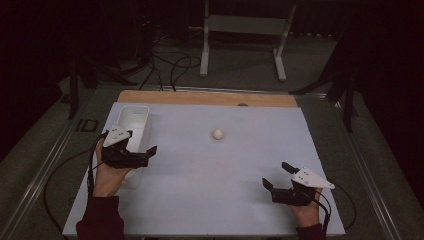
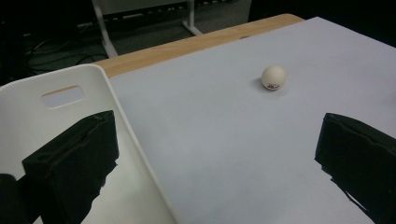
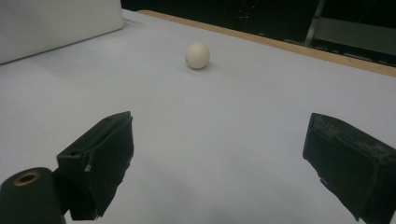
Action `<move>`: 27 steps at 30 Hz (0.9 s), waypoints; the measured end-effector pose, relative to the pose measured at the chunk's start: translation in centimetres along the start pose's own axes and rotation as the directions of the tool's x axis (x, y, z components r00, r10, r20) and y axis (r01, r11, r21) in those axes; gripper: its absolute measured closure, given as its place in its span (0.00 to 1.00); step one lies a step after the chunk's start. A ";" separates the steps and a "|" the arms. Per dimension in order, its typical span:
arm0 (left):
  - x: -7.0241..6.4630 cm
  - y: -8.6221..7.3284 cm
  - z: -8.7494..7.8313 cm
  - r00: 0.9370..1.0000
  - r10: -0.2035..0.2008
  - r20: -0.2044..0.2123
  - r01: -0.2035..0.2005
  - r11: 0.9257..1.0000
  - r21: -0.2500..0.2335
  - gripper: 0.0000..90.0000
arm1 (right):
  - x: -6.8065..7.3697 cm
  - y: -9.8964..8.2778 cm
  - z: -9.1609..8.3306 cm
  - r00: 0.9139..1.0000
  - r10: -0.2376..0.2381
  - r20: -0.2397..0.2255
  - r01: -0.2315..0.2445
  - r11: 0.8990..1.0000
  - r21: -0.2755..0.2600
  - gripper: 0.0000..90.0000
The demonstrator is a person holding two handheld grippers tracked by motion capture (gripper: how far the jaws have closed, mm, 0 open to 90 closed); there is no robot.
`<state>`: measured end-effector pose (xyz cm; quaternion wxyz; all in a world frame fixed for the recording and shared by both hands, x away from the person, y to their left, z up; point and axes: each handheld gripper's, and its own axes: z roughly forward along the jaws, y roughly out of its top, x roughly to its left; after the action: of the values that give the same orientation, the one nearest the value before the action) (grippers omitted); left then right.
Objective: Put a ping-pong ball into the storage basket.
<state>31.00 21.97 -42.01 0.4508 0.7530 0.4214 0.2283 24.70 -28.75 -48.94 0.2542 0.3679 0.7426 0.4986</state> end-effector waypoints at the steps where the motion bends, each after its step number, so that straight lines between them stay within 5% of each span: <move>1: 0.0 0.0 0.1 1.000 0.002 0.001 -0.002 1.000 0.001 0.00 | 0.0 0.0 0.0 1.000 0.000 0.000 0.000 1.000 0.000 0.09; 27: -1.5 0.5 1.6 0.999 0.035 0.036 -0.035 0.999 0.007 0.00 | 0.0 0.0 -0.1 1.000 -0.002 0.003 0.002 1.000 0.000 0.09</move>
<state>31.56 19.86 -42.29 0.4513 0.7660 0.4008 0.2211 24.63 -28.83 -48.93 0.2557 0.3680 0.7426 0.4977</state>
